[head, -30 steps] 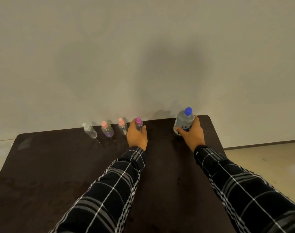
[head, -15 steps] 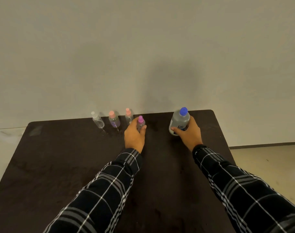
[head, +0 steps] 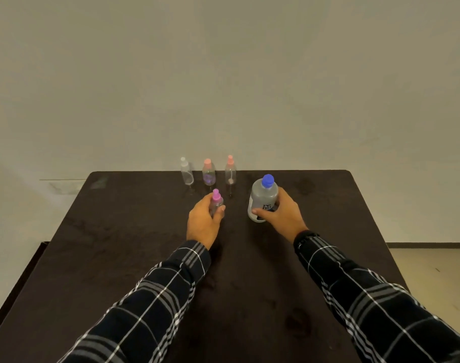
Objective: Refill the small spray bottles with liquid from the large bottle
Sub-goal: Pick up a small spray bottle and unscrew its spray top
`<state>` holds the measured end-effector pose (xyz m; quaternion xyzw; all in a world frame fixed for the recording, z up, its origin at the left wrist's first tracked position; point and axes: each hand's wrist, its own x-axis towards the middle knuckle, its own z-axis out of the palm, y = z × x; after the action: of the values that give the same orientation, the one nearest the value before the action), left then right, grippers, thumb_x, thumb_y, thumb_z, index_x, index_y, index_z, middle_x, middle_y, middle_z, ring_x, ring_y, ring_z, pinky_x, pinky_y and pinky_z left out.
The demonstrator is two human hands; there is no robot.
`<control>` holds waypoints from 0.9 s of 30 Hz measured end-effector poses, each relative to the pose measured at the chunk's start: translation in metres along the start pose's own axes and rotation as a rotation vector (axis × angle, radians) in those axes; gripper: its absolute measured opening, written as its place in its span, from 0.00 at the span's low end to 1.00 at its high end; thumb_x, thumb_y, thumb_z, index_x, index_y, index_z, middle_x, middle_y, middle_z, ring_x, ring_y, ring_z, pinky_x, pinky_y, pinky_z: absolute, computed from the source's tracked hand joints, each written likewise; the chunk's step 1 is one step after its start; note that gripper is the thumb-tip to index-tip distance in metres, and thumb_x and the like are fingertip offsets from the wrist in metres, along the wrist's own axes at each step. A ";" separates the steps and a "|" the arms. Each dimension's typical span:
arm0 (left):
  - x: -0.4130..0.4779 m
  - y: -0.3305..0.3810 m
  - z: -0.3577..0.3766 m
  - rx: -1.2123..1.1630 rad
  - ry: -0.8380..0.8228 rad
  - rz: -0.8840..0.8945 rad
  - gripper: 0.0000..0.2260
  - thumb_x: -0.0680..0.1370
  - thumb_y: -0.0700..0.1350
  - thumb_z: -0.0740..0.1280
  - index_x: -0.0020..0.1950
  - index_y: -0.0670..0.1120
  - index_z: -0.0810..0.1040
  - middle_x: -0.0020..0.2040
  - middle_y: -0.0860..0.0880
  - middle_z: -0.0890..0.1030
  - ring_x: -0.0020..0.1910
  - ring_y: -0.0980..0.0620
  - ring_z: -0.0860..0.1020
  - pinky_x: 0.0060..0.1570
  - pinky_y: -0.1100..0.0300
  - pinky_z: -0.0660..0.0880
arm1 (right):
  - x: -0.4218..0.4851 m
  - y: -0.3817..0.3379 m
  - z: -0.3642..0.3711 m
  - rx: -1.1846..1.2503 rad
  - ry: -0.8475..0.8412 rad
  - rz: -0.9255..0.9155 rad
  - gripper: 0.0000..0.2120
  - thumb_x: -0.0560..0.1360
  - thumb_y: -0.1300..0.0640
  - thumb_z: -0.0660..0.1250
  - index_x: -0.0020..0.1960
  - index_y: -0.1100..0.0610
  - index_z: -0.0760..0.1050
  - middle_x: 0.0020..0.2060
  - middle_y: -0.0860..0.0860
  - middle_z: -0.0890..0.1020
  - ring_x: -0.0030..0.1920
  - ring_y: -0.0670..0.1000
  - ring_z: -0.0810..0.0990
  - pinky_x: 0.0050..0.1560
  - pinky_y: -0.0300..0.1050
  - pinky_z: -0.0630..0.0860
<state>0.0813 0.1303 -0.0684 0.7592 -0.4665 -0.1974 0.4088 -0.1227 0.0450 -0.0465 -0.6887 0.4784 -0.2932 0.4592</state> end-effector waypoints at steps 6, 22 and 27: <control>-0.013 -0.027 -0.005 0.001 0.022 0.058 0.17 0.81 0.47 0.68 0.69 0.46 0.76 0.58 0.48 0.81 0.56 0.49 0.79 0.59 0.51 0.77 | -0.017 0.004 0.017 -0.037 -0.042 -0.022 0.35 0.70 0.52 0.78 0.72 0.51 0.67 0.60 0.41 0.76 0.60 0.43 0.75 0.61 0.38 0.71; -0.089 -0.058 -0.021 -0.003 0.093 0.248 0.11 0.81 0.47 0.67 0.63 0.48 0.77 0.50 0.52 0.80 0.49 0.54 0.77 0.51 0.60 0.72 | -0.092 0.021 0.028 -0.162 -0.029 -0.148 0.32 0.68 0.47 0.79 0.67 0.51 0.72 0.57 0.44 0.80 0.55 0.44 0.79 0.54 0.36 0.73; -0.125 -0.058 -0.034 0.013 0.084 0.293 0.11 0.81 0.47 0.68 0.62 0.47 0.78 0.50 0.51 0.80 0.48 0.53 0.78 0.50 0.60 0.74 | -0.126 0.016 0.030 -0.205 -0.022 -0.159 0.31 0.67 0.47 0.80 0.66 0.52 0.73 0.57 0.46 0.81 0.56 0.47 0.80 0.57 0.41 0.76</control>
<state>0.0751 0.2674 -0.1050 0.6932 -0.5561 -0.1005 0.4474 -0.1504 0.1704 -0.0689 -0.7711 0.4444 -0.2706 0.3669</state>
